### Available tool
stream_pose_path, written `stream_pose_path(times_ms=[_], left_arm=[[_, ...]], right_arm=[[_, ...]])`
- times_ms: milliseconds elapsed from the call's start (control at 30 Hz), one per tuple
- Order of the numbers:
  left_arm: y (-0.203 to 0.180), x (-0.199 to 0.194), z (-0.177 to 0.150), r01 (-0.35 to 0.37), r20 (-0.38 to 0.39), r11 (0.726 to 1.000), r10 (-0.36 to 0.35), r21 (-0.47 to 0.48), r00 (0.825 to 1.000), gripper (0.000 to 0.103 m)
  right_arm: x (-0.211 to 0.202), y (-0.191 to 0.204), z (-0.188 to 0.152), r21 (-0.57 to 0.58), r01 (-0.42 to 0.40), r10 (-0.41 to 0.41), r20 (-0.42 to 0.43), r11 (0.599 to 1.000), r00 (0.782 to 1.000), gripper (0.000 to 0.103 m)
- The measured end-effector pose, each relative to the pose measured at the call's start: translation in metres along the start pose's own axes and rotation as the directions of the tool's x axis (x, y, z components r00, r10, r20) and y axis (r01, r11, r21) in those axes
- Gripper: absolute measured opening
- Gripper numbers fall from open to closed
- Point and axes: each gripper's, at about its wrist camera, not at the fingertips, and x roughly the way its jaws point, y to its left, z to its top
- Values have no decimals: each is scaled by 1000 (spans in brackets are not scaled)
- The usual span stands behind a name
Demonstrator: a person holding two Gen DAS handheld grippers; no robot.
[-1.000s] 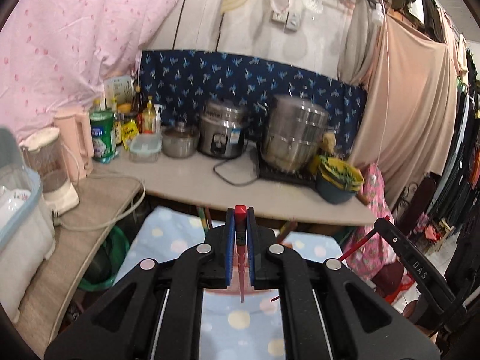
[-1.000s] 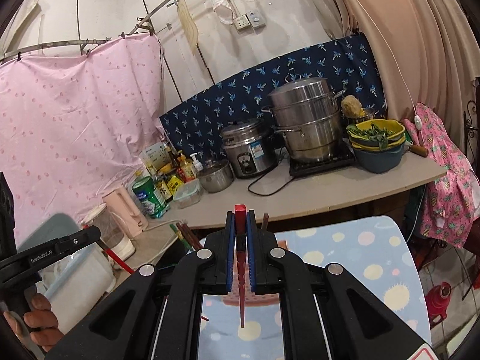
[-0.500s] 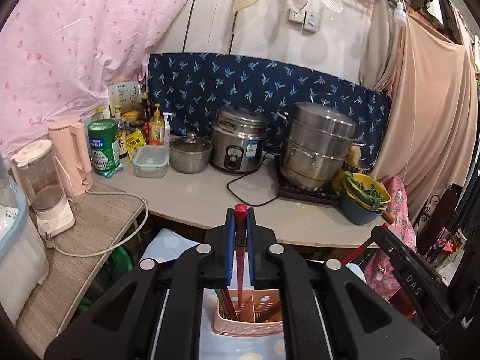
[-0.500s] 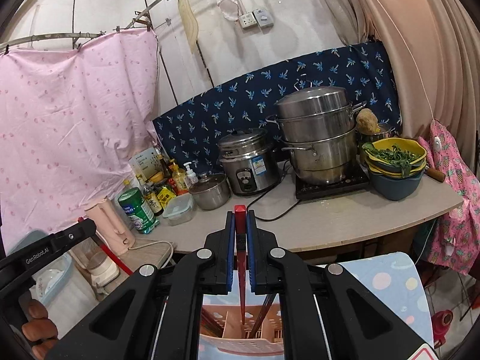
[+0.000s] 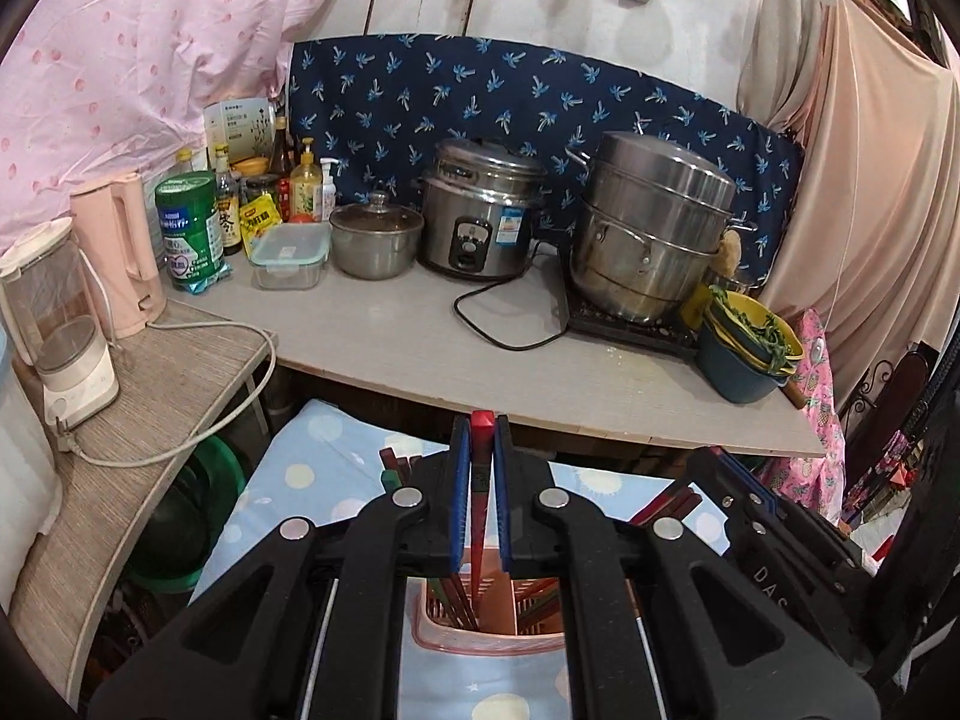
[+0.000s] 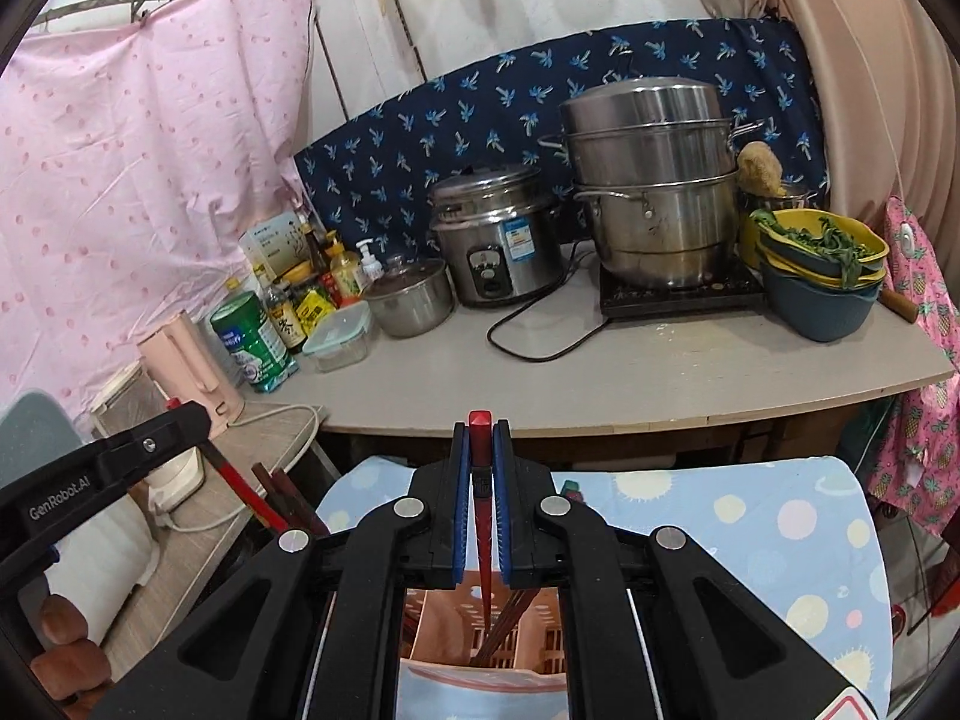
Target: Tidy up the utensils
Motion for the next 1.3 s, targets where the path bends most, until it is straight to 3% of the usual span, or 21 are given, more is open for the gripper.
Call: stream_pose_path(times_ms=[167,467,933,1300], left_arm=[[0,-4,-3,-27,22,1000,27,12,999,30],[-9,-27,-16,-109,47,991,106,73,993,49],[-5,-81,-79,-207,-8,970,210,124,978,64],[0,-120,-131,-236,-29,961,242,146,970,78]], right_arm=[[-8,0,-1,-5,8,-8,25,1000,1000,18],[-40,-5,-8,-6,35,-34,44,999,998,32],[-112,14,-68,-83,89,-89,7,992,996,52],[-157,30,-118,-111,104,-107,-24,988,994,57]])
